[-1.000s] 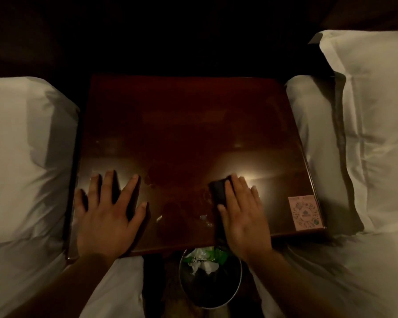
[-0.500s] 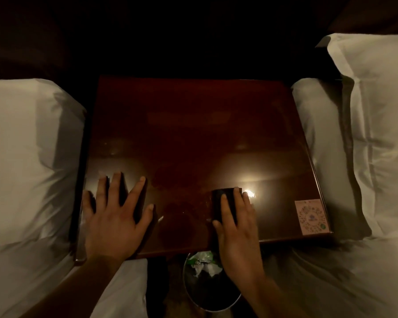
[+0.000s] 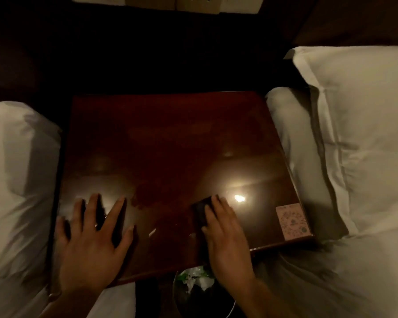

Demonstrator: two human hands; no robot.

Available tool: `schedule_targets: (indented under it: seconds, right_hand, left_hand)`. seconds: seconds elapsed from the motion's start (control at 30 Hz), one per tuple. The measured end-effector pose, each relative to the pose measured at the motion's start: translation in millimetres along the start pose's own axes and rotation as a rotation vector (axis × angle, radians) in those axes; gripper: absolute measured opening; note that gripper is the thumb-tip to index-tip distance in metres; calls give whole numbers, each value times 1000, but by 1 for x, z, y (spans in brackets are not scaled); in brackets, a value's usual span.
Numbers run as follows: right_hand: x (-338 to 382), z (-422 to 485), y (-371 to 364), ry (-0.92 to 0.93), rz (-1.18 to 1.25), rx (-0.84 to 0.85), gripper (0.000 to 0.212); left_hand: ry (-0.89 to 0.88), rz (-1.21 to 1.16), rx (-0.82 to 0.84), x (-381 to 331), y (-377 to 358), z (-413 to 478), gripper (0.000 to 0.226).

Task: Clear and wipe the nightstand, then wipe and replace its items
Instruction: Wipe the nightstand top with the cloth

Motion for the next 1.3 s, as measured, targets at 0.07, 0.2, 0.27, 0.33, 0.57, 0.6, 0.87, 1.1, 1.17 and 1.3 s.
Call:
schedule_targets:
  seconds: [0.07, 0.2, 0.27, 0.33, 0.57, 0.6, 0.87, 1.1, 1.17, 1.3]
  right_hand:
    - [-6, 4, -6, 29, -59, 9, 48]
    - [-37, 81, 5, -143, -133, -17, 47]
    - [-48, 113, 15, -202, -84, -3, 47]
    - [-44, 109, 19, -189, 15, -13, 44]
    - [15, -6, -10, 301, -56, 72, 50]
    - [16, 4, -12, 289, -73, 69, 51]
    - [-2, 132, 2, -114, -74, 11, 46]
    - [36, 14, -21, 429, -160, 142, 58]
    - [22, 69, -15, 313, -213, 51, 54]
    - [21, 172, -7, -150, -160, 14, 54]
  left_hand:
    - [8, -28, -44, -1, 0, 1, 68]
    - [26, -72, -74, -7, 3, -1, 68]
    - [34, -84, -93, -9, 6, 0, 68]
    - [28, -88, -95, -9, 6, 1, 68]
    - [14, -39, -59, -1, -2, 1, 67]
    - [13, -25, -48, 0, -3, 1, 67]
    - [-5, 18, -10, 0, -1, 1, 65]
    - [-31, -4, -14, 4, -5, 1, 64]
    - [-32, -36, -28, 5, -5, 0, 64]
    - [11, -155, -97, 7, 0, 0, 68]
Point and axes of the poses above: each hand's wrist, its own z-axis towards the middle knuckle, its own y-axis out of the back of the hand, x = y × z, the point moved 4 cm from there along z, towards the middle knuckle, and after that the axes turned 7 degrees about -z, right-handed, at the moved point
